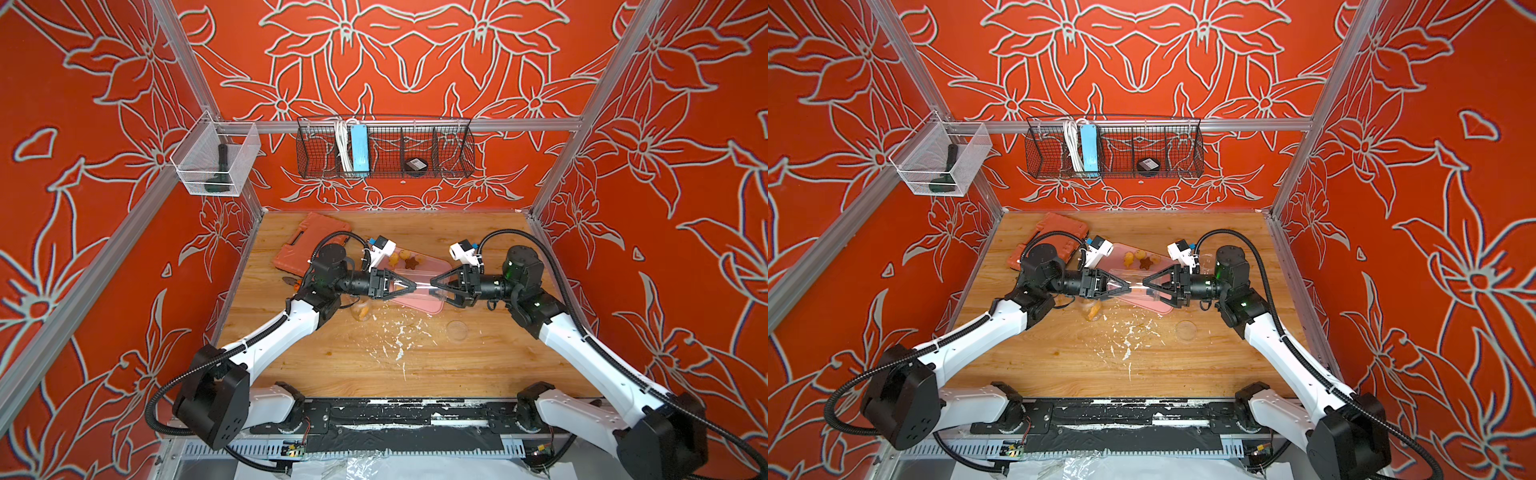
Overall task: Pour the cookies out of the jar
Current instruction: Place the jar at the center of the board.
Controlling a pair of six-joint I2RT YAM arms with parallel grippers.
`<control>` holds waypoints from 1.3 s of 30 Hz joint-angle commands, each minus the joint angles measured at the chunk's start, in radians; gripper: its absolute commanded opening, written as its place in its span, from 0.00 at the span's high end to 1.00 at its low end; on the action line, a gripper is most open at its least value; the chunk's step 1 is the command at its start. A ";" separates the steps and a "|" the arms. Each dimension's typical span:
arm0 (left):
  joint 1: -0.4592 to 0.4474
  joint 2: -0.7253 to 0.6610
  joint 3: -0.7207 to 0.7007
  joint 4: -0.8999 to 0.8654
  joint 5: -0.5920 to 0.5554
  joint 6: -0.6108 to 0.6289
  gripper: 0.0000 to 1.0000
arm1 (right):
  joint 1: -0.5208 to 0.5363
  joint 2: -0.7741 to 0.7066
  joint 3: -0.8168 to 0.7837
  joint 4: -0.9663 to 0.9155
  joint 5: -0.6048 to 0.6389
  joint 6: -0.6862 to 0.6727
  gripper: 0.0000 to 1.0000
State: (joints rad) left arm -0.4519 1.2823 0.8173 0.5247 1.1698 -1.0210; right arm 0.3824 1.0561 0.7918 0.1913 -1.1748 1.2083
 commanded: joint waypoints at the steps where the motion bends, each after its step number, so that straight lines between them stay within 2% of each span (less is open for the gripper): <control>1: -0.005 -0.006 0.022 0.008 0.013 0.002 0.35 | 0.009 -0.023 -0.010 0.030 -0.011 -0.005 0.28; 17: -0.005 -0.005 0.026 -0.021 0.008 0.024 0.24 | 0.008 -0.024 -0.019 0.028 0.001 -0.007 0.33; 25: -0.005 -0.014 0.050 -0.089 0.001 0.070 0.13 | 0.006 -0.023 -0.014 -0.020 0.004 -0.042 0.34; 31: 0.005 -0.037 0.068 -0.187 -0.005 0.134 0.11 | -0.017 -0.019 0.000 -0.073 -0.002 -0.087 0.34; 39: 0.072 -0.085 0.041 -0.267 0.004 0.178 0.11 | -0.044 -0.015 0.010 -0.103 -0.009 -0.107 0.35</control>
State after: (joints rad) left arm -0.4023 1.2373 0.8646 0.2939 1.1572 -0.8845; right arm 0.3523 1.0504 0.7830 0.1131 -1.1744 1.1305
